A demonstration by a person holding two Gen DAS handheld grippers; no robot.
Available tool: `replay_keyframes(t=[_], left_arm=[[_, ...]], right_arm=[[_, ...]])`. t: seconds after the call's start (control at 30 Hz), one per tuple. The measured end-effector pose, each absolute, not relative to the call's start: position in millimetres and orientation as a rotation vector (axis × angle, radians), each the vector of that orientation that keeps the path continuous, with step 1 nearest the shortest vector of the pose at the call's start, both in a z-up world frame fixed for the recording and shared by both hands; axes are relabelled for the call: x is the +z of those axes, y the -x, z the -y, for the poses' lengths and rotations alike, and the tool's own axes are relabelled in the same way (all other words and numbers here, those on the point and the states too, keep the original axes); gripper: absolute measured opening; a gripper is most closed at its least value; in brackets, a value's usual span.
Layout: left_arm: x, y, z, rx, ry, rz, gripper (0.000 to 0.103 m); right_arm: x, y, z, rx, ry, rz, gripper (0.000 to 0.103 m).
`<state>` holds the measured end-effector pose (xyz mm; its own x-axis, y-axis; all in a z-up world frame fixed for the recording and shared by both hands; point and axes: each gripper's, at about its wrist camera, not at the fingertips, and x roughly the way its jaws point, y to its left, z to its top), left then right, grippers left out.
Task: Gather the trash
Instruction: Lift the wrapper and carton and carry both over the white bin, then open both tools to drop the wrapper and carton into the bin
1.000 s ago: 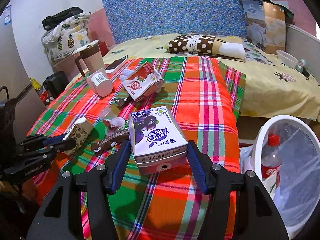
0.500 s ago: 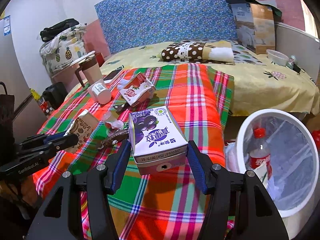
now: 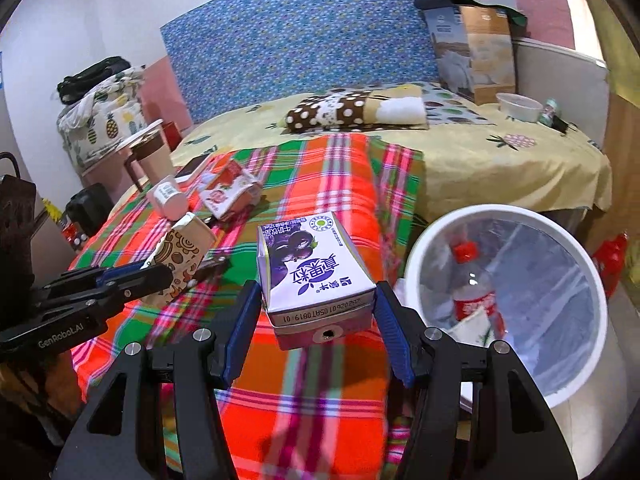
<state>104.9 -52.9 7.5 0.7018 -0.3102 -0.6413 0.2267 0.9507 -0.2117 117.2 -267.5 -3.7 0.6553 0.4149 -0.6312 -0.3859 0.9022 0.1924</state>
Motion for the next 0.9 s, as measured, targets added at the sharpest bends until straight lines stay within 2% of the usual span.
replay_keyframes(t=[0.9], left_arm=[[-5.8,-156.2,195.3,-0.601,0.015,-0.761,0.02]], right_arm=[[-23.3,-118.6,374.0,0.167,-0.157,-0.771,0.059]])
